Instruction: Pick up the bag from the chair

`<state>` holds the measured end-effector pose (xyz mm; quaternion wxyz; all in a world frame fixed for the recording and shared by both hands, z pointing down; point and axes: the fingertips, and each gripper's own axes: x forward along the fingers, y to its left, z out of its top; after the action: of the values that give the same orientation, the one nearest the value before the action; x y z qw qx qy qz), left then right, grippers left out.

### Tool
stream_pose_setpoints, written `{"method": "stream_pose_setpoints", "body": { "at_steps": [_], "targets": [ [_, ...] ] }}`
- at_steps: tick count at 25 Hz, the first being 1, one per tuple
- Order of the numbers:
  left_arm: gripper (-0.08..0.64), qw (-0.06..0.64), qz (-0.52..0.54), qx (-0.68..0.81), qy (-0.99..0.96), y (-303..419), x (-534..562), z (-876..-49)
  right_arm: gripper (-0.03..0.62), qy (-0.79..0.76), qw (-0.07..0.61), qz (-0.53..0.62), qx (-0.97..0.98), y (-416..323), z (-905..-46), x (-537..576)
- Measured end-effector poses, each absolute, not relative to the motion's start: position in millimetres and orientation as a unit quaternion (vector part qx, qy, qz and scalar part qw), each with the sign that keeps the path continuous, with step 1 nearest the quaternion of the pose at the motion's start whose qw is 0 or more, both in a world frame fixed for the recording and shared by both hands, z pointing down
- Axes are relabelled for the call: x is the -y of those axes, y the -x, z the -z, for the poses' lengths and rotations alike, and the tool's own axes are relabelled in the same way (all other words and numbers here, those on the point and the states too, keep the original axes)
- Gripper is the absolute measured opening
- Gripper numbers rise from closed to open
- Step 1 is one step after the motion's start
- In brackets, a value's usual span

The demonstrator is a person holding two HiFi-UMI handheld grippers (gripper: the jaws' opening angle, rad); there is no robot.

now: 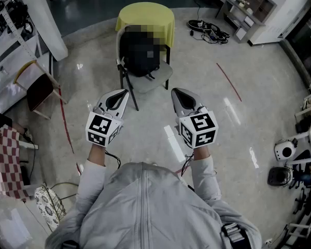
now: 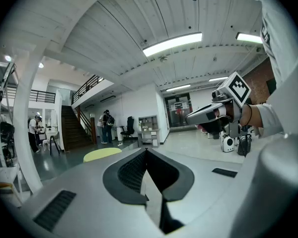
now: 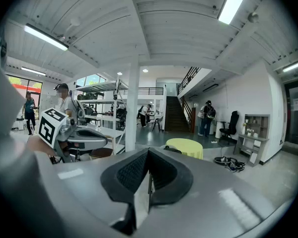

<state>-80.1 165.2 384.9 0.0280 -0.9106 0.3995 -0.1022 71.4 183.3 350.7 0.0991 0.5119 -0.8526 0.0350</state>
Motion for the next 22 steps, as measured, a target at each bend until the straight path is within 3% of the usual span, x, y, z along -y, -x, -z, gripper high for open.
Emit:
{"method": "stream_pose_setpoints", "body": {
  "at_steps": [22],
  "targets": [
    [0.005, 0.038, 0.129, -0.431, 0.892, 21, -178, -377, 0.008, -0.463, 0.075, -0.067, 0.881, -138, -359, -186]
  ]
}}
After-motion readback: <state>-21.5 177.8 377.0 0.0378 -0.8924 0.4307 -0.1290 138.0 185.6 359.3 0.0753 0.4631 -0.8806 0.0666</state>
